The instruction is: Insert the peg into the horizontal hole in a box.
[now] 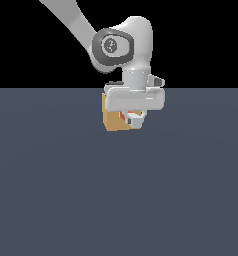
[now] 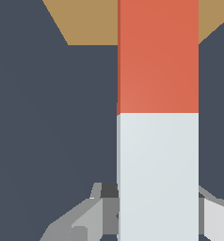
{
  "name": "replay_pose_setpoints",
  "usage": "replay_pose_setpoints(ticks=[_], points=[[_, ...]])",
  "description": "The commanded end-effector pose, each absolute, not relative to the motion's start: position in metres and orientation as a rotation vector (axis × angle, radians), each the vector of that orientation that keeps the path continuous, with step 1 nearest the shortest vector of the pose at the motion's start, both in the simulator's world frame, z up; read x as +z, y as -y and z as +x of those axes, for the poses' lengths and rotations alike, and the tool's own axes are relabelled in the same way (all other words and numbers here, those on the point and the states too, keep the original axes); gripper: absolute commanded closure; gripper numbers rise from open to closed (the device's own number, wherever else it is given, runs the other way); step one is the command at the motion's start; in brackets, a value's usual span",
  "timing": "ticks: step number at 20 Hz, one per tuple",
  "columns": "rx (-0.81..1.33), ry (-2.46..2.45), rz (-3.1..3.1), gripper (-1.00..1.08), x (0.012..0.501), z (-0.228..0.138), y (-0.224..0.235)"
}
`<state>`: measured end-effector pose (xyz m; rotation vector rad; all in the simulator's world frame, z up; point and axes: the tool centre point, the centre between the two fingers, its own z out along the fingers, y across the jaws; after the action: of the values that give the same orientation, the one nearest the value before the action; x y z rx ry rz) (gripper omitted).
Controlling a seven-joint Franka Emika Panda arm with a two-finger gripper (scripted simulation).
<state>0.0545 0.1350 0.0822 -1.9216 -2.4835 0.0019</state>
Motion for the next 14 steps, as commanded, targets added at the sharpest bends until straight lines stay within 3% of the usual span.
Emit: replay_pose_setpoints(ticks=[1,8,14], points=[[-0.003,2.486,-1.921,1.08,0.084,0.056,-0.135],[0.000,2.485,-1.921,1.08,0.083,0.052,-0.146],[-0.002,2.485,-1.921,1.08,0.084,0.040,-0.187]])
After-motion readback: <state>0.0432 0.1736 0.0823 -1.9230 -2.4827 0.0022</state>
